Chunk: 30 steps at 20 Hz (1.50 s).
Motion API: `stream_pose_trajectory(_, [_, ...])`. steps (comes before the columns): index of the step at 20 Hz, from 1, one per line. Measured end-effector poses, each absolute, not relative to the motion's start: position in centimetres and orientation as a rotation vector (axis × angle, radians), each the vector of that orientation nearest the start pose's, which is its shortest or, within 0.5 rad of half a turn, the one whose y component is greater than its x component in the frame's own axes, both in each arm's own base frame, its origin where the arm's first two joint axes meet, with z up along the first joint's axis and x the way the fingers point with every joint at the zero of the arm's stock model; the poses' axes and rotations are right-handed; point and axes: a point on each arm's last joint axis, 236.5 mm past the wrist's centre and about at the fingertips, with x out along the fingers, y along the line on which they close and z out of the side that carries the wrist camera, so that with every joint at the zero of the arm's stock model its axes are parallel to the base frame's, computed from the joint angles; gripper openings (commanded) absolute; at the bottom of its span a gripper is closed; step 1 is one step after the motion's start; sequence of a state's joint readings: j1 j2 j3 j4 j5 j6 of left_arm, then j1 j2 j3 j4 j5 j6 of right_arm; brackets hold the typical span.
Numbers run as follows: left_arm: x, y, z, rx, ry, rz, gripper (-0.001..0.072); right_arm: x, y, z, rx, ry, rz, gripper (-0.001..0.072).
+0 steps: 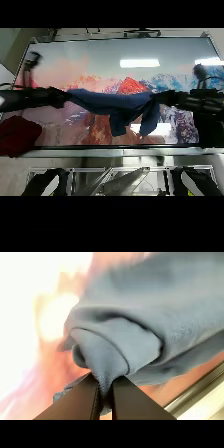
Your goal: Fold the shirts.
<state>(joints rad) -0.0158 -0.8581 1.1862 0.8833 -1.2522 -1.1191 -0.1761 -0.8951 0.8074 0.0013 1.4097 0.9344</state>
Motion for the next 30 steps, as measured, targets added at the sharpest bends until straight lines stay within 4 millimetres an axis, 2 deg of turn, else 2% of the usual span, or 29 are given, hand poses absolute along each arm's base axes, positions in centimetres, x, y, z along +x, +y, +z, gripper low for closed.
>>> stream_pose_trajectory(3, [27.2,-16.5,32.6,-0.19,0.427,-0.838,0.0026,23.5,19.1,33.3,0.737,0.366,1.234,0.0013])
stream_pose_trajectory(5, [23.7,-17.1,39.3,-0.181,0.23,-0.891,0.0027,19.5,19.7,38.7,0.634,0.205,1.271,0.0013])
stream_pose_trajectory(6, [22.2,-17.3,42.0,-0.168,0.147,-0.898,0.0027,17.8,19.8,40.9,0.594,0.132,1.273,0.0013])
stream_pose_trajectory(8, [19.9,-17.3,46.0,-0.138,0.02,-0.896,0.0027,16.0,19.9,43.3,0.535,0.052,1.244,0.0013])
stream_pose_trajectory(9, [19.5,-17.3,47.2,-0.128,-0.017,-0.891,0.0027,16.0,19.8,43.6,0.521,0.046,1.213,0.0013])
stream_pose_trajectory(11, [20.3,-17.1,47.6,-0.138,-0.017,-0.9,0.0027,18.2,19.3,42.8,0.508,0.083,1.129,0.0013])
stream_pose_trajectory(13, [22.9,-17.2,45.9,-0.194,0.059,-0.94,0.0027,22.0,18.3,40.8,0.521,0.156,1.047,0.0014])
stream_pose_trajectory(14, [24.6,-17.4,44.4,-0.231,0.116,-0.965,0.0023,24.1,17.8,39.5,0.533,0.202,1.014,0.0014])
stream_pose_trajectory(16, [28.7,-18.5,39.8,-0.313,0.261,-1.017,0.0023,28.9,17.1,35.9,0.575,0.314,0.963,0.0014])
stream_pose_trajectory(18, [33.1,-20.2,33.6,-0.368,0.427,-1.032,0.0023,33.5,17.2,31.2,0.615,0.44,0.945,0.0014])
stream_pose_trajectory(20, [37.5,-21.9,26.3,-0.39,0.591,-1.001,0.0023,37.8,17.9,25.2,0.668,0.583,0.935,0.0014])
stream_pose_trajectory(21, [39.6,-22.6,22.4,-0.388,0.667,-0.972,0.0023,39.9,18.1,21.5,0.7,0.661,0.92,0.0014])
stream_pose_trajectory(24, [44.5,-23.6,14.5,-0.39,0.801,-0.909,0.002,44.5,18.2,10.7,0.804,0.86,0.846,0.0013])
stream_pose_trajectory(25, [45.9,-23.6,12.5,-0.387,0.827,-0.888,0.0164,45.4,17.9,7.5,0.831,0.912,0.821,0.0015])
stream_pose_trajectory(26, [47.2,-23.5,11.0,-0.391,0.846,-0.872,0.0395,46.0,17.6,4.7,0.854,0.954,0.802,0.0154])
stream_pose_trajectory(27, [48.2,-23.3,10.0,-0.403,0.866,-0.863,0.0685,46.4,17.1,2.5,0.871,0.983,0.785,0.0391])
stream_pose_trajectory(28, [48.9,-23.1,9.2,-0.417,0.89,-0.86,0.0704,46.8,16.6,0.9,0.878,0.999,0.775,0.0417])
stream_pose_trajectory(30, [49.6,-22.2,8.6,-0.437,0.937,-0.864,0.0701,47.3,15.4,0.0,0.869,0.991,0.792,0.0421])
